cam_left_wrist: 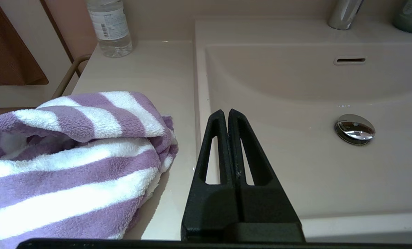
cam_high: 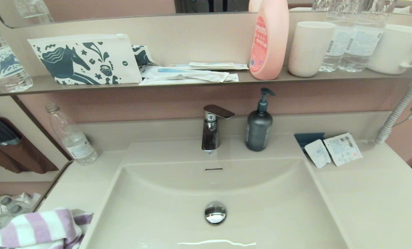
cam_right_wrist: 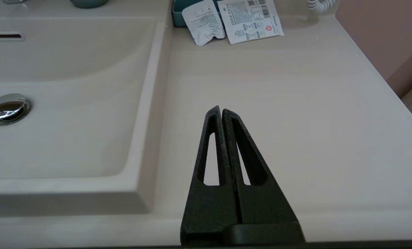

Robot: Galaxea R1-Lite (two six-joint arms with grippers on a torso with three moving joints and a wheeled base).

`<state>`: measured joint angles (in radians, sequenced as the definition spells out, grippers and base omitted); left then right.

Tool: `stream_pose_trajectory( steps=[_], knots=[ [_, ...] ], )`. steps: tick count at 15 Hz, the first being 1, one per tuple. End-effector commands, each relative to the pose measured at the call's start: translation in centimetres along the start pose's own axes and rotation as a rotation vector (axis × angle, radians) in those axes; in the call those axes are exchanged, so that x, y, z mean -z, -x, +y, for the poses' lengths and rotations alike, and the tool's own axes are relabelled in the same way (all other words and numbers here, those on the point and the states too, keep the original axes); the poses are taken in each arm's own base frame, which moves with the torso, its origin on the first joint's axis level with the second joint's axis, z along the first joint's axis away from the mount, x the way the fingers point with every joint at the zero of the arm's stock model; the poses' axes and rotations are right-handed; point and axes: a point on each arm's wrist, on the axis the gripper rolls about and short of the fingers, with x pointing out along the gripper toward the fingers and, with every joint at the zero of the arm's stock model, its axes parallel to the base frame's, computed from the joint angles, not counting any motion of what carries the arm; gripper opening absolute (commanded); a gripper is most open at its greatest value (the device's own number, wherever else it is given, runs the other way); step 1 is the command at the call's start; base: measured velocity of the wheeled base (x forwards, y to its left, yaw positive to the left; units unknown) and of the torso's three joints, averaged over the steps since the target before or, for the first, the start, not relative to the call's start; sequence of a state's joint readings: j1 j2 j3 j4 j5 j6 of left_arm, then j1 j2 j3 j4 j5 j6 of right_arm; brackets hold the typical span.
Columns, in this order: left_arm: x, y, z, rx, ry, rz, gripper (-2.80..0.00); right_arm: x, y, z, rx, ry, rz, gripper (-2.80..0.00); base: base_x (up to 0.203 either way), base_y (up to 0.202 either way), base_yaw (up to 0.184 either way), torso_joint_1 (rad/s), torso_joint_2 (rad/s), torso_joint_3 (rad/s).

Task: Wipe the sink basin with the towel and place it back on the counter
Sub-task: Pick up the cloth

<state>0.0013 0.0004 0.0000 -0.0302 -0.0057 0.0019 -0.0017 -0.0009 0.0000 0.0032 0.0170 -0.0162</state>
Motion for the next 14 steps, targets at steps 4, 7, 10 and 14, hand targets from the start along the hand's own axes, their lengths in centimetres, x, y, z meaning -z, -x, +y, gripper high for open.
stream_pose_trajectory(
  steps=[4,7,10,14],
  knots=[
    [0.0,0.0,0.0,0.0,0.0,-0.001,-2.8,0.0,-0.01,0.0,0.0,-0.001,0.001,-2.8,0.0,0.0,0.0,0.0,0.0,0.0],
    [0.0,0.0,0.0,0.0,0.001,-0.001,-2.8,0.0,-0.01,0.0,0.0,-0.001,0.001,-2.8,0.0,0.0,0.0,0.0,0.0,0.0],
    [0.0,0.0,0.0,-0.001,0.005,-0.001,-2.8,0.0,-0.01,0.0,0.0,-0.001,0.001,-2.8,0.0,0.0,0.0,0.0,0.0,0.0],
    [-0.04,0.0,0.01,-0.003,0.011,-0.004,-2.8,0.0,-0.01,0.0,0.0,-0.001,0.001,-2.8,0.0,0.0,0.0,0.0,0.0,0.0]
  ],
)
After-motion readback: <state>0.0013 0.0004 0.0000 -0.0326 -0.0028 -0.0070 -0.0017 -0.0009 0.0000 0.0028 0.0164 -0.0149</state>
